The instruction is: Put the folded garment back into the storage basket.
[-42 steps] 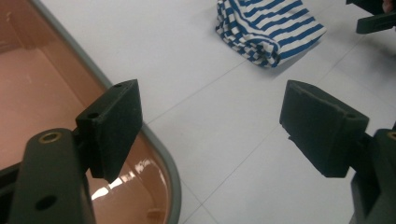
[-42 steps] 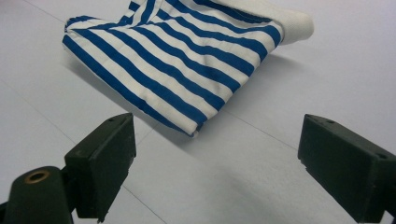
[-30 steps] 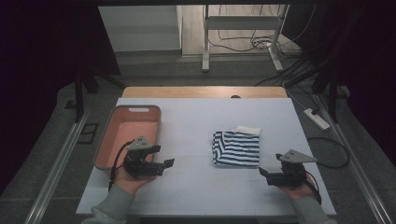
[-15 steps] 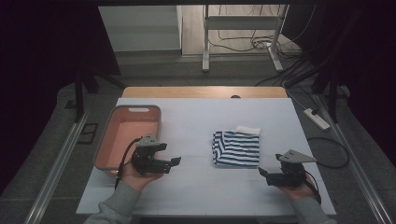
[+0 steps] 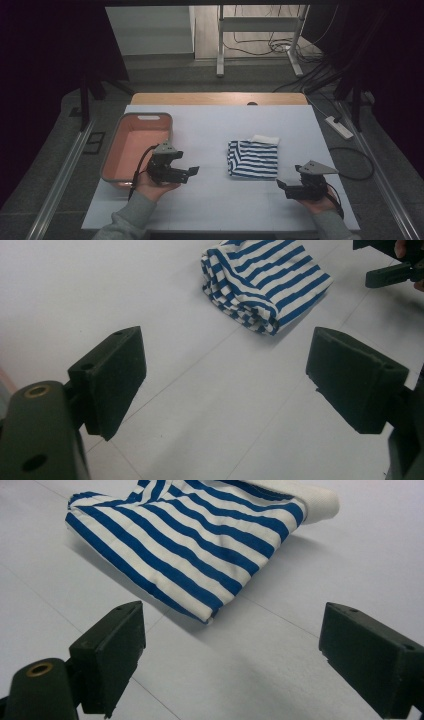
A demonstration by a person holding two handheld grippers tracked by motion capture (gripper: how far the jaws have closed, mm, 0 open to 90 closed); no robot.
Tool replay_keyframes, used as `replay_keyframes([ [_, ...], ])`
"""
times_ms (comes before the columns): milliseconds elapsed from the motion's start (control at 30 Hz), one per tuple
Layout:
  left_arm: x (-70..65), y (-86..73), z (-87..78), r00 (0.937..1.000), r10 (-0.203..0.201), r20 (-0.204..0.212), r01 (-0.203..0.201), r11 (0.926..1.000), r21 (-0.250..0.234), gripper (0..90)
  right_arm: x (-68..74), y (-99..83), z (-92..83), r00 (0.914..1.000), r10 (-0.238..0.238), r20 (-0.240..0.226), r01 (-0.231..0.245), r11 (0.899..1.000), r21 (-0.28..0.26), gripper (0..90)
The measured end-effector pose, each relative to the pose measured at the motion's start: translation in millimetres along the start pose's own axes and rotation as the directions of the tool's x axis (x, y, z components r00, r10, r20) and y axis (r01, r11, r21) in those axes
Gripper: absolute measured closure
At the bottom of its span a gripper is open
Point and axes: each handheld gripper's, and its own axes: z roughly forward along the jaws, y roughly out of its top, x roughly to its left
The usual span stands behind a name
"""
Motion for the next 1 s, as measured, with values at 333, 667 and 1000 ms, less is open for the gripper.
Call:
replay_keyframes([
  [333, 1.0, 5.2, 8.6, 1.0000, -0.001, 0.004, 0.001, 0.9999, 0.013, 15.8, -0.1, -0.1, 0.1, 1.0000, 0.000, 0.000, 0.000, 1.000, 0.001, 12.1],
  [667, 1.2, 9.8, 15.2, 1.0000, 0.001, 0.006, -0.001, 0.9998, 0.021, 15.1, -0.2, -0.3, 0.2, 1.0000, 0.001, -0.002, -0.001, 1.000, 0.001, 12.0],
  [1000, 0.6, 16.0, 23.5, 1.0000, 0.004, 0.000, -0.004, 0.9997, 0.024, 15.1, -0.2, -0.4, 0.3, 1.0000, 0.002, -0.002, -0.002, 1.000, 0.001, 12.1],
])
